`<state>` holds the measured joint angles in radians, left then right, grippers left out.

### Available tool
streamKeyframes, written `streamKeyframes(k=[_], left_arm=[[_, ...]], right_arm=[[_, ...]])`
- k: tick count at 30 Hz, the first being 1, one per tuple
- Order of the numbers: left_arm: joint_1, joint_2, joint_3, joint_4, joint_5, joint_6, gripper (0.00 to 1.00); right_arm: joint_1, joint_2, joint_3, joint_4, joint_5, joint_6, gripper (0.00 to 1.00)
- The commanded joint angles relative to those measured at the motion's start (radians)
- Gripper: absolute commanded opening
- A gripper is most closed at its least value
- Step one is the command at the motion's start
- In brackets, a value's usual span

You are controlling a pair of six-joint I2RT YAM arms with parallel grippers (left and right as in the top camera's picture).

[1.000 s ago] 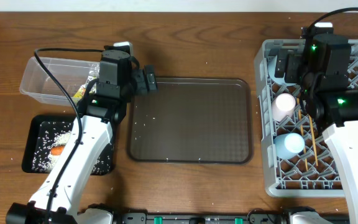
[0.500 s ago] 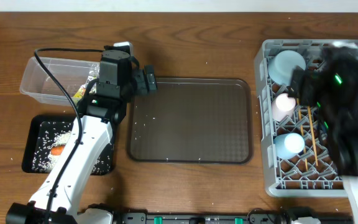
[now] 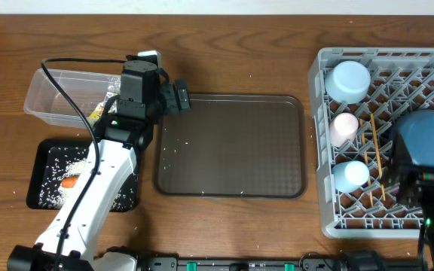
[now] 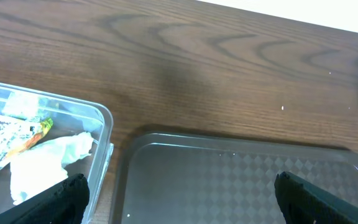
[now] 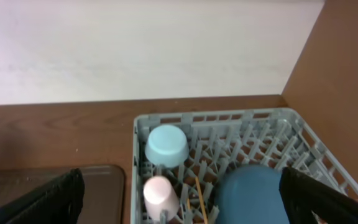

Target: Sort waste into correct bins and load items into the dishwasher rack

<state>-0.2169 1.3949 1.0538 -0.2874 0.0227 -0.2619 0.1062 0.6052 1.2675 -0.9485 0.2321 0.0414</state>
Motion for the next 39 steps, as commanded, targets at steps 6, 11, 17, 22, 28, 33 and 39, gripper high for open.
streamKeyframes(k=[6, 11, 17, 22, 28, 33, 39], left_arm=[[0.003, -0.008, -0.001, 0.001, -0.009, -0.002, 0.98], [0.003, -0.008, -0.001, 0.001, -0.009, -0.002, 0.98], [0.003, -0.008, -0.001, 0.001, -0.009, -0.002, 0.98], [0.003, -0.008, -0.001, 0.001, -0.009, -0.002, 0.98], [0.003, -0.008, -0.001, 0.001, -0.009, -0.002, 0.98], [0.003, -0.008, -0.001, 0.001, -0.009, -0.002, 0.98], [0.003, -0.008, -0.001, 0.001, -0.009, -0.002, 0.98]], right_arm=[[0.008, -0.063, -0.005, -0.153, -0.001, 0.01, 0.99], [0.008, -0.097, -0.005, -0.189, 0.028, -0.001, 0.99], [0.008, -0.126, -0.005, -0.139, 0.029, -0.001, 0.99], [0.008, -0.168, -0.006, -0.08, 0.024, -0.001, 0.99], [0.007, -0.232, -0.008, 0.034, -0.009, 0.014, 0.99], [-0.008, -0.288, -0.029, 0.116, -0.062, 0.014, 0.99], [-0.016, -0.359, -0.12, 0.252, -0.092, 0.025, 0.99]])
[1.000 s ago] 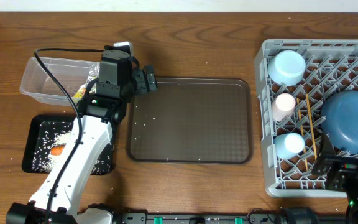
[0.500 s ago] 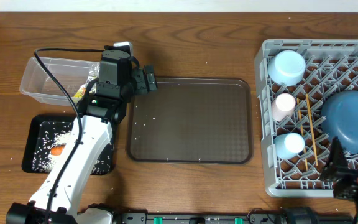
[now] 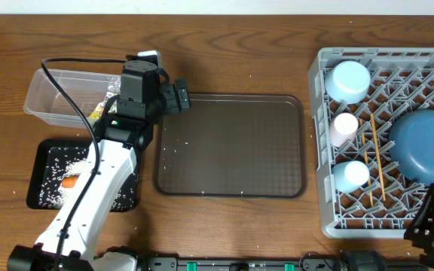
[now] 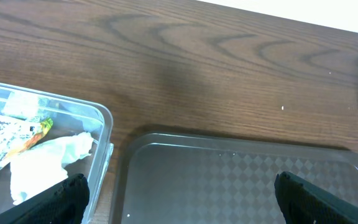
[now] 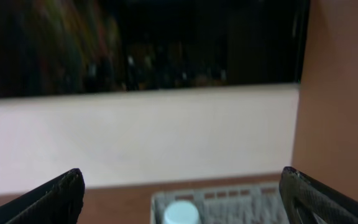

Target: Sort waste into correct bins and load items into the dishwasher rack

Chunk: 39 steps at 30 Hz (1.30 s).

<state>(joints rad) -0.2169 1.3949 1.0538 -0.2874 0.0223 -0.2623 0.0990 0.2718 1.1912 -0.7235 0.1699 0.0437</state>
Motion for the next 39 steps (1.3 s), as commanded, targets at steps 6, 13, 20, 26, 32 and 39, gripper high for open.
streamKeyframes(k=[6, 13, 20, 26, 32, 39], left_arm=[[0.003, -0.008, -0.001, 0.001, -0.008, -0.002, 0.98], [0.003, -0.008, -0.001, 0.001, -0.008, -0.002, 0.98], [0.003, -0.008, -0.001, 0.001, -0.008, -0.002, 0.98], [0.003, -0.008, -0.001, 0.001, -0.009, -0.002, 0.98], [0.003, -0.008, -0.001, 0.001, -0.009, -0.002, 0.98], [0.003, -0.008, -0.001, 0.001, -0.008, -0.002, 0.98]], right_arm=[[-0.014, -0.102, -0.218, 0.277, -0.03, 0.114, 0.99], [-0.014, -0.139, -0.42, 0.523, -0.074, 0.128, 0.99], [-0.019, -0.201, -0.599, 0.663, -0.096, 0.127, 0.99], [-0.047, -0.267, -0.754, 0.773, -0.1, 0.128, 0.99], [-0.058, -0.266, -0.86, 0.85, -0.126, 0.128, 0.99], [-0.101, -0.266, -1.003, 0.893, -0.169, 0.127, 0.99]])
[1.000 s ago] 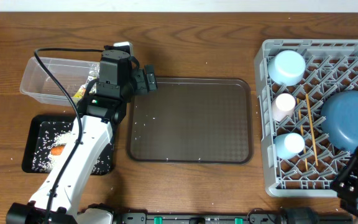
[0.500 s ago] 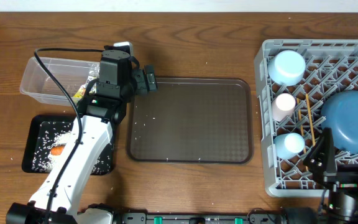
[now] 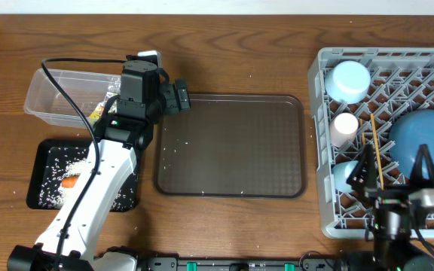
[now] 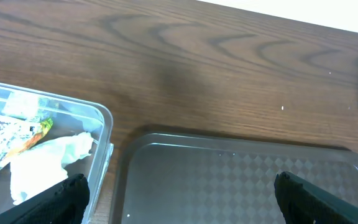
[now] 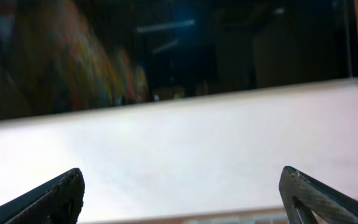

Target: Sort waste into correct bins and load items into the dishwasher rack

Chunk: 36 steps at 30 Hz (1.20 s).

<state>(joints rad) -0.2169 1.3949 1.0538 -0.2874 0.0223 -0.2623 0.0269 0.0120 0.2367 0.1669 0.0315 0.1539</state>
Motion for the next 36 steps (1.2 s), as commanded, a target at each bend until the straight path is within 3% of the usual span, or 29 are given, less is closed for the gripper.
streamKeyframes(k=[1, 11, 19, 30, 36], left_arm=[[0.003, -0.008, -0.001, 0.001, -0.008, -0.002, 0.98], [0.003, -0.008, -0.001, 0.001, -0.008, -0.002, 0.98], [0.003, -0.008, -0.001, 0.001, -0.008, -0.002, 0.98], [0.003, -0.008, -0.001, 0.001, -0.009, -0.002, 0.98], [0.003, -0.008, -0.001, 0.001, -0.008, -0.002, 0.98]], right_arm=[[-0.036, -0.006, -0.063, 0.004, -0.034, 0.017, 0.99], [-0.046, -0.007, -0.231, 0.081, -0.037, 0.017, 0.99], [-0.055, -0.007, -0.232, 0.005, -0.04, -0.048, 0.99], [-0.055, -0.008, -0.232, -0.233, -0.035, -0.113, 0.99], [-0.055, -0.008, -0.232, -0.242, -0.035, -0.185, 0.99]])
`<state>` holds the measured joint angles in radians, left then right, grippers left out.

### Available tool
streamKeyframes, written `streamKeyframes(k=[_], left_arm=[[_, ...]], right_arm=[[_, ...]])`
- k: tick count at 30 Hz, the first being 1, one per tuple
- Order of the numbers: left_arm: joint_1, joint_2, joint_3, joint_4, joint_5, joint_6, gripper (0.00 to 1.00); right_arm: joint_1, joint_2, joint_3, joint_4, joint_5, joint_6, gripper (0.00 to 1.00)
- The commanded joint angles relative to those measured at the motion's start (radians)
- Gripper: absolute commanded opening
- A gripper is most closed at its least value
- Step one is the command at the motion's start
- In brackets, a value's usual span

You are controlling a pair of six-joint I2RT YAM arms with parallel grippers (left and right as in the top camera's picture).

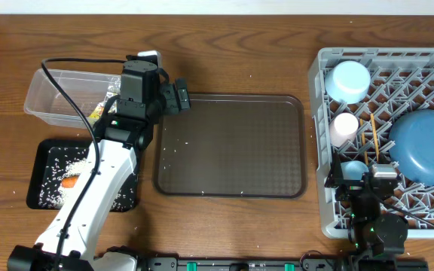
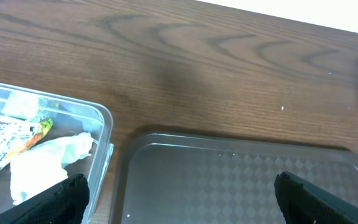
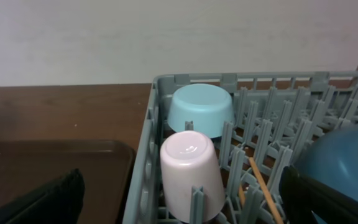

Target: Sort waste into correct bins and load items into the dishwasher rack

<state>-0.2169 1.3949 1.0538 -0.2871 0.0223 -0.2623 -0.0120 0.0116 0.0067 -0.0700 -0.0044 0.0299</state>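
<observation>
The grey dishwasher rack (image 1: 321, 135) on the right holds an upturned light blue bowl (image 1: 349, 80), an upturned pink cup (image 3: 188, 165), a blue plate (image 1: 425, 147), wooden chopsticks (image 1: 373, 135) and a light blue cup (image 1: 353, 169). My right gripper (image 1: 360, 177) hangs open at the rack's front left, just short of the pink cup, holding nothing. Over the top left corner of the bare brown tray (image 1: 232, 147), my left gripper (image 1: 179, 98) is open and empty too.
A clear bin (image 1: 62, 94) with wrappers and tissue stands at the back left. In front of it is a black bin (image 1: 51, 177) with rice and an orange scrap. Rice grains dot the table and tray.
The right wrist camera faced the wall and a dark window; it now looks down on the bowl and pink cup. The right arm sits lower at the rack's front left. The left arm is unchanged.
My right gripper first stood open over the blue plate in the rack. Then the arm was off at the table's front right, the plate lying in the rack. Then it pointed upward by the rack's front, and now faces the cups. The left arm stayed still.
</observation>
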Motion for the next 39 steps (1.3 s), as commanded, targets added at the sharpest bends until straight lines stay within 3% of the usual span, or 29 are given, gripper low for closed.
streamKeyframes(k=[1, 10, 20, 39], left_arm=[[0.003, -0.008, -0.001, 0.0, -0.008, -0.002, 0.98], [0.003, -0.008, -0.001, 0.0, -0.008, -0.002, 0.98], [0.003, -0.008, -0.001, 0.0, -0.008, -0.002, 0.98], [0.003, -0.008, -0.001, 0.0, -0.009, -0.002, 0.98]], right_arm=[[-0.016, -0.007, -0.002, -0.005, 0.0, -0.076, 0.99], [-0.035, -0.007, -0.002, -0.004, 0.002, -0.08, 0.99], [-0.035, -0.007, -0.002, 0.002, 0.067, 0.049, 0.99], [-0.002, -0.007, -0.002, 0.001, 0.056, 0.04, 0.99]])
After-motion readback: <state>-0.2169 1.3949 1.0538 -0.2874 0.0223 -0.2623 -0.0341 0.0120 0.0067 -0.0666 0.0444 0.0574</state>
